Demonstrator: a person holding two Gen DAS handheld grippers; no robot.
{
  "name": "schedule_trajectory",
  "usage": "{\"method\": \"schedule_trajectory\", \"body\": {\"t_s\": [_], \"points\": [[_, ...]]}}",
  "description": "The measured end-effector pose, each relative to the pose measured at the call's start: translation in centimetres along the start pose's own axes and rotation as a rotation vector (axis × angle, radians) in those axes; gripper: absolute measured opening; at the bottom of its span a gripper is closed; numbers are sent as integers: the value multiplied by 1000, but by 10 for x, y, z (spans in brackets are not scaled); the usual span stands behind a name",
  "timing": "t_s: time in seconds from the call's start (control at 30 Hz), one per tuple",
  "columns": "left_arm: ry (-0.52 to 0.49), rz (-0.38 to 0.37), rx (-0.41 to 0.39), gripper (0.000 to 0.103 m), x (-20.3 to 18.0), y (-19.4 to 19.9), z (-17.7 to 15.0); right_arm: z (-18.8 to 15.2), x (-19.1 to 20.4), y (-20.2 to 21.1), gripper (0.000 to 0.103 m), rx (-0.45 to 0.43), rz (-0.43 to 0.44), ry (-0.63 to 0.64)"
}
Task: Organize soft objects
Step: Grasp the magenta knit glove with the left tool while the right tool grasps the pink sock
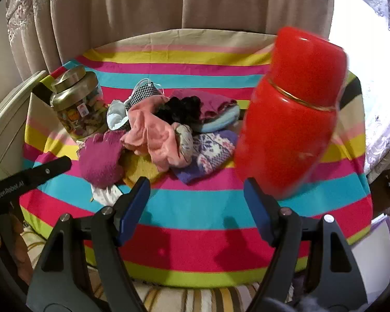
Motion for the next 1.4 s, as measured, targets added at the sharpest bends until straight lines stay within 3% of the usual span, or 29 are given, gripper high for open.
{"method": "schedule_trajectory", "body": {"t_s": [0.5,0.63,0.7,0.8,1.0,1.17,1.4], "points": [[82,62,112,61,40,-70,-21,18,26,-68,77,24,-10,-5],[59,73,89,55,41,-73,-17,16,33,-84,77,36,-6,8],[46,77,76,36,41,-73,-15,15,37,-90,77,34,-6,19],[42,60,53,20,40,-71,-12,16,44,-95,78,23,-4,42],[60,48,-53,14,44,-45,-3,21,58,-102,79,-8,-11,88],[115,24,-99,13,55,-26,-8,17,67,-108,81,0,0,116],[179,45,-129,13,74,-14,-11,14,73,-123,81,11,-21,164]]}}
Point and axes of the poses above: each gripper's, at about its wrist camera, not at the fingertips, and y roughly against the way its jaws point, x to its left, z to its top, the point moved 10 cm from there along -y, roughly the way its jaws point, and after that the axes turned 14 degrees about -y, right-handed, at the moved point
